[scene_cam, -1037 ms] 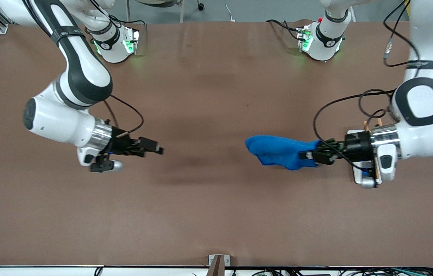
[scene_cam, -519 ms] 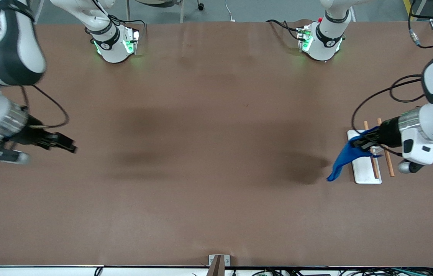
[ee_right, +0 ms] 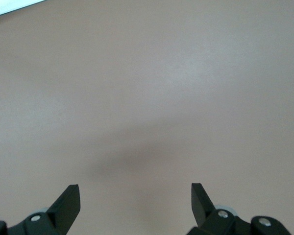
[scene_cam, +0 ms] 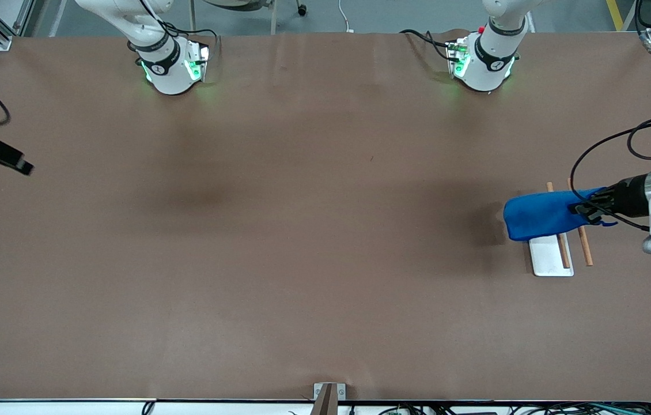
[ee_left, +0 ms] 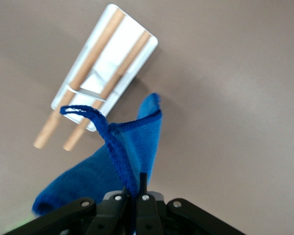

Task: Right arm passes towel to left arm to hang
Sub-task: 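Drape the towel over the wooden dowels with the left gripper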

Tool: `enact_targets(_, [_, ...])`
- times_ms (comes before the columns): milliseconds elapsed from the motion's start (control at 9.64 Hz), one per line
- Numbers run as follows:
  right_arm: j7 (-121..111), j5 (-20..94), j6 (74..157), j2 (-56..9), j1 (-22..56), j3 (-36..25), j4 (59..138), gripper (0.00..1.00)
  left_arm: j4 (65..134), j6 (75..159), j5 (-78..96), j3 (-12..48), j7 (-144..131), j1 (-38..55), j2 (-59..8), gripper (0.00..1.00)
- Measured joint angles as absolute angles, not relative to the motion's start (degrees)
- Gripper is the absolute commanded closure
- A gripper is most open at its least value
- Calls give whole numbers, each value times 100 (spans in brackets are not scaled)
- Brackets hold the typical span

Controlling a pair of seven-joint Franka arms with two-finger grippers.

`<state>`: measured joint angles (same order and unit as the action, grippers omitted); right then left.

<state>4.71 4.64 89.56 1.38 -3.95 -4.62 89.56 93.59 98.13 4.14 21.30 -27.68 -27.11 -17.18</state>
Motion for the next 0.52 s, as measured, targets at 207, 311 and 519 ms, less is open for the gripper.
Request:
enact_targets(207, [458, 269, 8808, 132, -394, -448, 8681, 0, 9364, 9897, 57, 2125, -2173, -2959, -1783, 100])
enact_targets(311, [458, 261, 8790, 118, -393, -447, 8668, 0, 9365, 9944, -56, 2123, -1819, -3077, -1815, 100])
enact_targets(519, [457, 172, 8590, 92, -369, -431, 8666, 0, 9370, 10179, -325, 2121, -1268, -3308, -1901, 100])
